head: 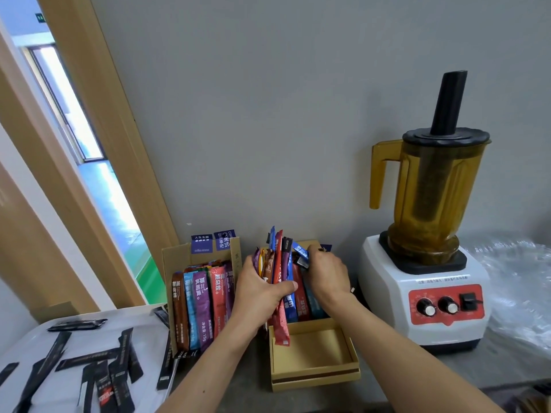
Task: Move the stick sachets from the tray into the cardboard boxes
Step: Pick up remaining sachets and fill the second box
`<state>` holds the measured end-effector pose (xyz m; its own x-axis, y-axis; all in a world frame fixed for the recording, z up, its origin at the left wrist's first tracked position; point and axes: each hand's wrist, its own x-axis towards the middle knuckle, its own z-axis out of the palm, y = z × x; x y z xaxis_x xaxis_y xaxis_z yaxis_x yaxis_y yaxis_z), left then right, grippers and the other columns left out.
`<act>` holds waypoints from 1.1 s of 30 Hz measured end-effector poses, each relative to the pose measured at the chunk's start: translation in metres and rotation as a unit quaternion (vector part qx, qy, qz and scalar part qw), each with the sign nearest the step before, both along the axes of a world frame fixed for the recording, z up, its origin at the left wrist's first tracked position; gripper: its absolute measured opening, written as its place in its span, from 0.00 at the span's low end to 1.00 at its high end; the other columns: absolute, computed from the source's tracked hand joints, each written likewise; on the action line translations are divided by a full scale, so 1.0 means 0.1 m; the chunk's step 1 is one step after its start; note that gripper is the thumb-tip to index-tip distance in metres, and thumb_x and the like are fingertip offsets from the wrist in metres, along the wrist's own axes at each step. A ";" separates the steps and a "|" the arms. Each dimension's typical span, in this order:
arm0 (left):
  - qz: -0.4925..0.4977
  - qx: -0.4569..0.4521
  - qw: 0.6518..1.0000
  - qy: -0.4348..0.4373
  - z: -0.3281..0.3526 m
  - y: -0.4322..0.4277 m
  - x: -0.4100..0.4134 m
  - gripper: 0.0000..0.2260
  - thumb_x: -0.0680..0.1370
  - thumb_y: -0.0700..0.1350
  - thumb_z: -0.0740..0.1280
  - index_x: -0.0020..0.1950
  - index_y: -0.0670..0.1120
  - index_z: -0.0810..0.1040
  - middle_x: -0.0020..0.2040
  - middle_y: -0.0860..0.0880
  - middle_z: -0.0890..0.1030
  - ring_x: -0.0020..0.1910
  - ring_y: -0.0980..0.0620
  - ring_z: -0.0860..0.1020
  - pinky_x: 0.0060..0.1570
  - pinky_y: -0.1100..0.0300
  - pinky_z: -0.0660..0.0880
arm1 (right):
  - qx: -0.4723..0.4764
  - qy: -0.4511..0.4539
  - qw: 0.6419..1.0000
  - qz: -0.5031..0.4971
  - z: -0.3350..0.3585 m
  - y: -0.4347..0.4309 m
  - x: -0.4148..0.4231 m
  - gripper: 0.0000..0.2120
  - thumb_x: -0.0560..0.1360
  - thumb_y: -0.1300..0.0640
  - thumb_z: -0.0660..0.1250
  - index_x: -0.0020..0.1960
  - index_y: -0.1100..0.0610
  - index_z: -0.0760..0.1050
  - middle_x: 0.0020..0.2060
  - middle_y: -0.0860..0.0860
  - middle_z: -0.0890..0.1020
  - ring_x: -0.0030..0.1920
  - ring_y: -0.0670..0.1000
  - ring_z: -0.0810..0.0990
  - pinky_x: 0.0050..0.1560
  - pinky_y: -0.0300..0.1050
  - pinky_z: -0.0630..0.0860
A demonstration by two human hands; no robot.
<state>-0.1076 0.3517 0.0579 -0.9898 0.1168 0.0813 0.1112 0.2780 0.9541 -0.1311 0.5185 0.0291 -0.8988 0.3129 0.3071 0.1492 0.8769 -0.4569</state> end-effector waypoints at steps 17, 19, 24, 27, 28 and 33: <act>0.001 0.059 0.997 -0.052 -0.06 0.15 -0.01 0.29 0.70 0.40 0.82 0.64 0.52 0.72 0.54 0.50 0.83 0.51 0.54 0.84 0.45 0.60 0.81 | -0.486 0.052 0.873 -0.004 0.55 0.28 0.25 0.09 0.79 0.52 0.72 0.46 0.57 0.78 0.42 0.62 0.86 0.40 0.54 0.82 0.40 0.45 0.75; 0.000 0.077 0.994 -0.072 -0.06 0.18 -0.03 0.28 0.71 0.39 0.82 0.64 0.51 0.72 0.54 0.49 0.84 0.51 0.52 0.85 0.44 0.60 0.81 | -0.544 0.059 0.837 -0.007 0.56 0.31 0.29 0.08 0.80 0.53 0.70 0.51 0.58 0.79 0.45 0.63 0.87 0.38 0.53 0.82 0.39 0.44 0.75; 0.023 0.159 0.981 -0.109 -0.07 0.27 -0.13 0.23 0.72 0.41 0.81 0.64 0.45 0.78 0.51 0.44 0.88 0.47 0.46 0.88 0.48 0.49 0.86 | -0.547 0.018 0.837 0.006 0.51 0.38 0.42 0.04 0.78 0.59 0.72 0.51 0.58 0.79 0.46 0.57 0.87 0.37 0.50 0.85 0.32 0.40 0.74; 0.043 0.185 0.977 -0.100 -0.05 0.31 -0.21 0.23 0.71 0.43 0.82 0.63 0.45 0.79 0.51 0.44 0.88 0.47 0.45 0.89 0.51 0.44 0.86 | -0.461 -0.052 0.886 0.022 0.48 0.41 0.50 0.07 0.75 0.61 0.75 0.52 0.58 0.79 0.45 0.55 0.85 0.38 0.50 0.81 0.35 0.42 0.76; 0.045 0.181 0.978 -0.095 -0.05 0.32 -0.24 0.23 0.71 0.43 0.82 0.63 0.45 0.79 0.51 0.44 0.88 0.47 0.46 0.89 0.51 0.44 0.86 | -0.436 -0.080 0.896 0.029 0.46 0.42 0.50 0.09 0.75 0.61 0.76 0.52 0.57 0.79 0.44 0.55 0.85 0.38 0.49 0.81 0.35 0.42 0.76; 0.026 0.116 0.990 -0.073 -0.04 0.36 -0.30 0.25 0.70 0.40 0.82 0.63 0.48 0.77 0.52 0.46 0.87 0.47 0.48 0.88 0.51 0.45 0.86 | -0.320 -0.149 0.934 0.053 0.40 0.40 0.46 0.13 0.72 0.60 0.79 0.52 0.52 0.78 0.44 0.50 0.85 0.39 0.46 0.83 0.34 0.39 0.76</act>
